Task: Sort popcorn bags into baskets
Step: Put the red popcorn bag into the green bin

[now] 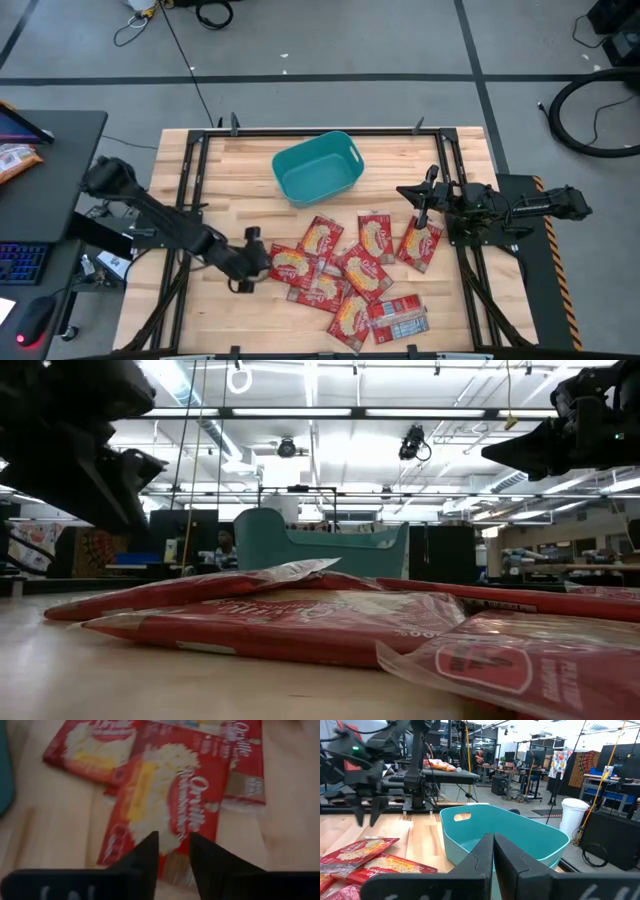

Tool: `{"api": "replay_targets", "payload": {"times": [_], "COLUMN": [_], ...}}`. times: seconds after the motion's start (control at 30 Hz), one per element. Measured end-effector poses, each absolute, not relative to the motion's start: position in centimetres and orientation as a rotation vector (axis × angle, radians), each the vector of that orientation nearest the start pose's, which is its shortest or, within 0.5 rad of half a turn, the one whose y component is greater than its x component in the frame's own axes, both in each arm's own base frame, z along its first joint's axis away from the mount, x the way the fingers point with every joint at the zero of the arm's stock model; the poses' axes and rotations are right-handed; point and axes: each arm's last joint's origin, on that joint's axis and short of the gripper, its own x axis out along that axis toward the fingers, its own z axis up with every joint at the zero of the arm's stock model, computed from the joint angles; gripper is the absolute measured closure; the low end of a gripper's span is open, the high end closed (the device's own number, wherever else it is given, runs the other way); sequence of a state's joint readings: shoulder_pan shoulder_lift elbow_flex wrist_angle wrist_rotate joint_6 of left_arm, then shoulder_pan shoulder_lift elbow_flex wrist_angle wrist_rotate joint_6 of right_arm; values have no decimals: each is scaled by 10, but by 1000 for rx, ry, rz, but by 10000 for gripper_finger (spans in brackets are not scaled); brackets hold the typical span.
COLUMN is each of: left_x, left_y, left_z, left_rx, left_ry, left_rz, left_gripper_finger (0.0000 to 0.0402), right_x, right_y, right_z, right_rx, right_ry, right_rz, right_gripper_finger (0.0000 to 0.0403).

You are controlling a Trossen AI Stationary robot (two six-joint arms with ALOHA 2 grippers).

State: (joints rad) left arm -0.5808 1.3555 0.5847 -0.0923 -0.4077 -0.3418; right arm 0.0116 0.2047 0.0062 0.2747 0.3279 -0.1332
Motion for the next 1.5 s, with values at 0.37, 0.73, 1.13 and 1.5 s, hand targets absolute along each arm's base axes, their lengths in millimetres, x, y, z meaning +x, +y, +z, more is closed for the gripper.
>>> {"api": "replay_targets", "payload": {"times": [0.37, 0.73, 1.13, 1.5], "left_x": [244, 243, 238, 246], "left_y": [-165, -182, -177, -145], "left_z": [138, 111, 110, 192], "left_rx": [300, 491, 517, 391], "left_ry": [842, 860, 919, 843], "left_rz": [-45, 37, 48, 110], "left_gripper_finger": [210, 243, 391, 396], "right_x": [109, 108, 109, 108], "right_y": [-8, -8, -8, -8], "right_z": [175, 175, 175, 175], "right_rx": [-119, -119, -119, -119], "right_ry": [-55, -55, -54, -54], "right_rz": [-321, -321, -321, -321], "right_gripper_finger": [383, 383, 383, 383]}}
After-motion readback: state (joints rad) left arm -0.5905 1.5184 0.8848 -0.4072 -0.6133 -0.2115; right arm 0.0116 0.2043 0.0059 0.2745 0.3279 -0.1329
